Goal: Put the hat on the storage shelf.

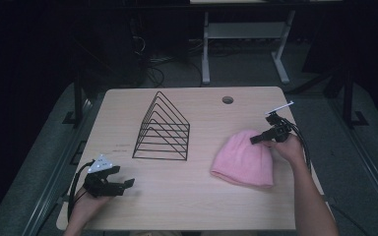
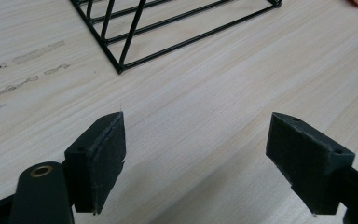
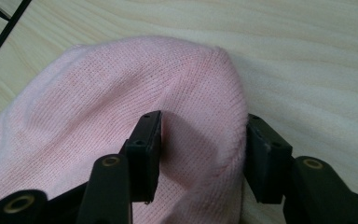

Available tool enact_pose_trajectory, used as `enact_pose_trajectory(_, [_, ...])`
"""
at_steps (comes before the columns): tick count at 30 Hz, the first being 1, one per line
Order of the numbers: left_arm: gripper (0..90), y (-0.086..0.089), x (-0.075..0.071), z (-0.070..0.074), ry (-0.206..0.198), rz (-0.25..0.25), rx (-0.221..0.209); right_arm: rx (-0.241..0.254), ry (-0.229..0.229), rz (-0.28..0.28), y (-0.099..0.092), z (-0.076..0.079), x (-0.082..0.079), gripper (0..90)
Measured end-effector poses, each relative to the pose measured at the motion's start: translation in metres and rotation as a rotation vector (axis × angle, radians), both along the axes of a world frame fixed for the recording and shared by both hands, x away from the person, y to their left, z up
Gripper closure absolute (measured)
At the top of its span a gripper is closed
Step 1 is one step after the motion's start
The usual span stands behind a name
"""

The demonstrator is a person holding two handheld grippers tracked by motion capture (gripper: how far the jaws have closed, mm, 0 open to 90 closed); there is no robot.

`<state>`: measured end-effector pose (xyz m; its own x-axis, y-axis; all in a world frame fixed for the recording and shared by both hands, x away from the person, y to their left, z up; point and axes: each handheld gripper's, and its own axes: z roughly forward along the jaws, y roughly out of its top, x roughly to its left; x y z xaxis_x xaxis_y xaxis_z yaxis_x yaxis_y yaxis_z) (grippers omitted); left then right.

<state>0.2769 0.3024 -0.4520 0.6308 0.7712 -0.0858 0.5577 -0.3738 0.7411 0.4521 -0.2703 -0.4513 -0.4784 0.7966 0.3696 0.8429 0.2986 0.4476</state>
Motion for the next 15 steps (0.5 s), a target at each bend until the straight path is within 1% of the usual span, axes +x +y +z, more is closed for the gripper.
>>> enact_pose_trajectory(1, [19.9, 0.0003, -0.0001, 0.0, 0.001, 0.0, 0.001, 0.0, 0.0, 0.0, 0.0, 0.0, 0.0, 52.3])
enact_pose_trajectory(2, [20.0, 0.0, -0.0005, -0.0003, 0.001, 0.006, -0.005, 0.005, 0.005, 0.0, -0.0003, -0.0023, -0.0002, 54.7])
enact_pose_trajectory(5, [20.0, 0.0, -0.0011, -0.0006, 0.001, 0.005, -0.001, 0.011, 0.009, -0.008, -0.0009, -0.0029, -0.0008, 55.8])
enact_pose_trajectory(6, [20.0, 0.0005, -0.0011, -0.0004, 0.002, 0.0, 0.008, 0.011, 0.01, -0.004, -0.0009, -0.0031, -0.0007, 58.3])
enact_pose_trajectory(9, [20.0, -0.0002, -0.0012, -0.0007, -0.001, 0.003, 0.005, 0.013, 0.012, -0.004, -0.0008, -0.0033, -0.0008, 59.8])
enact_pose_trajectory(11, [20.0, -0.0007, -0.0014, -0.0006, -0.001, 0.002, 0.004, 0.023, 0.015, -0.009, -0.0017, -0.0041, -0.001, 61.3])
enact_pose_trajectory(12, [20.0, -0.0008, -0.0016, -0.0006, -0.001, 0.001, 0.006, 0.036, 0.015, -0.014, -0.0026, -0.005, -0.0013, 62.9])
enact_pose_trajectory(13, [20.0, -0.0003, -0.0017, -0.0004, 0.001, -0.004, 0.019, 0.051, 0.02, -0.019, -0.0038, -0.0058, -0.0016, 65.2])
enact_pose_trajectory(15, [20.1, -0.0002, -0.0019, -0.0006, 0.002, -0.005, 0.022, 0.069, 0.018, -0.026, -0.0061, -0.0074, -0.0023, 68.9])
